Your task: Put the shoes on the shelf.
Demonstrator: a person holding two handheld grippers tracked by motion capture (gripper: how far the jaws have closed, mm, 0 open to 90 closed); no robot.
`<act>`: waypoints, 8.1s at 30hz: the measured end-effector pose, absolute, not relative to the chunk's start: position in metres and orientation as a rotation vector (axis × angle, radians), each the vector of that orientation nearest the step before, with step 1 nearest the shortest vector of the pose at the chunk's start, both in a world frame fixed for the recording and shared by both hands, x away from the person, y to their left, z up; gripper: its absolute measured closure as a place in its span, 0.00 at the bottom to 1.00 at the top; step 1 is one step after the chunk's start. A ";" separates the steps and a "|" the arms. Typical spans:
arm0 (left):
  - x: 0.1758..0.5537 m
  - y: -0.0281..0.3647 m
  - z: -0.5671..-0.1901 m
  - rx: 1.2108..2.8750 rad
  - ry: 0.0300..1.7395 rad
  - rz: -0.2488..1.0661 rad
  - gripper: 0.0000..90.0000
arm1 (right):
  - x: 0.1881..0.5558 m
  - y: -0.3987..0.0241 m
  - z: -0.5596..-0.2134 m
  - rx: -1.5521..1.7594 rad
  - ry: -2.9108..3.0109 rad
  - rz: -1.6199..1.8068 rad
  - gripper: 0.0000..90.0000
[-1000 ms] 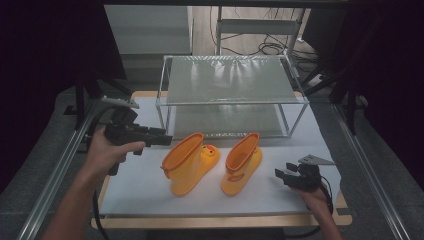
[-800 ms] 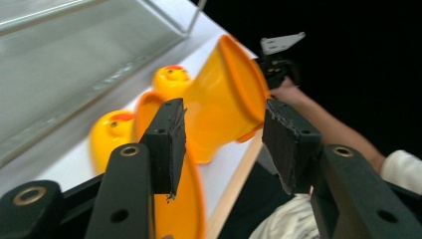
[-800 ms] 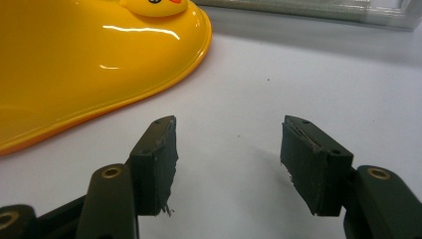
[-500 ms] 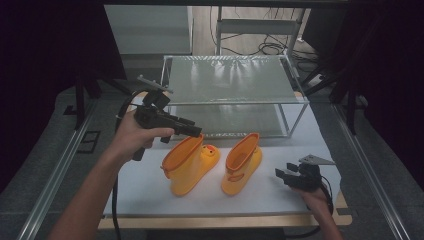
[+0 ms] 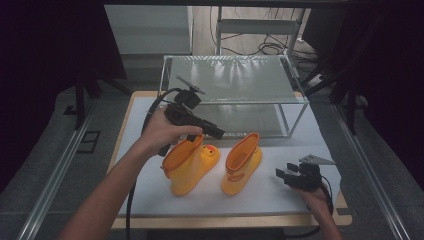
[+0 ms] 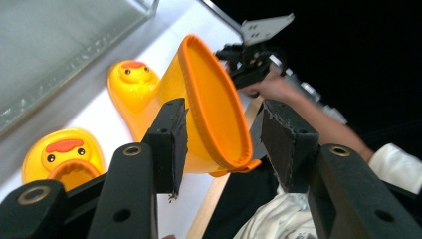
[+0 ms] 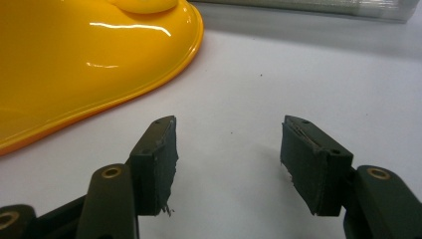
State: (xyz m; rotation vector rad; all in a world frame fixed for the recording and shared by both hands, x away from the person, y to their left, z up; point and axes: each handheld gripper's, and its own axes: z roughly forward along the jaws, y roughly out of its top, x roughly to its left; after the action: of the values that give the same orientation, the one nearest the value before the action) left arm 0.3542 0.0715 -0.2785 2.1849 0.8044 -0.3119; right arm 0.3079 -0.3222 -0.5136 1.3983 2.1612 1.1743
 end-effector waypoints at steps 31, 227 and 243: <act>0.363 0.001 -0.318 2.364 0.862 -0.311 0.62 | 0.307 -0.328 -0.515 1.432 2.145 1.175 0.46; 0.450 0.013 -0.115 2.214 0.895 0.053 0.91 | 0.309 -0.367 -0.516 1.665 1.942 1.161 0.47; 0.522 0.019 -0.135 2.042 1.216 0.231 0.91 | 0.309 -0.366 -0.518 1.670 1.939 1.157 0.47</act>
State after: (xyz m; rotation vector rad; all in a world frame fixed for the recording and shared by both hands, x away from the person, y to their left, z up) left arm 0.5225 0.0188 -0.1350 2.0421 1.2156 0.2311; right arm 0.3095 -0.3663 -0.5176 1.6699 1.9388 1.1571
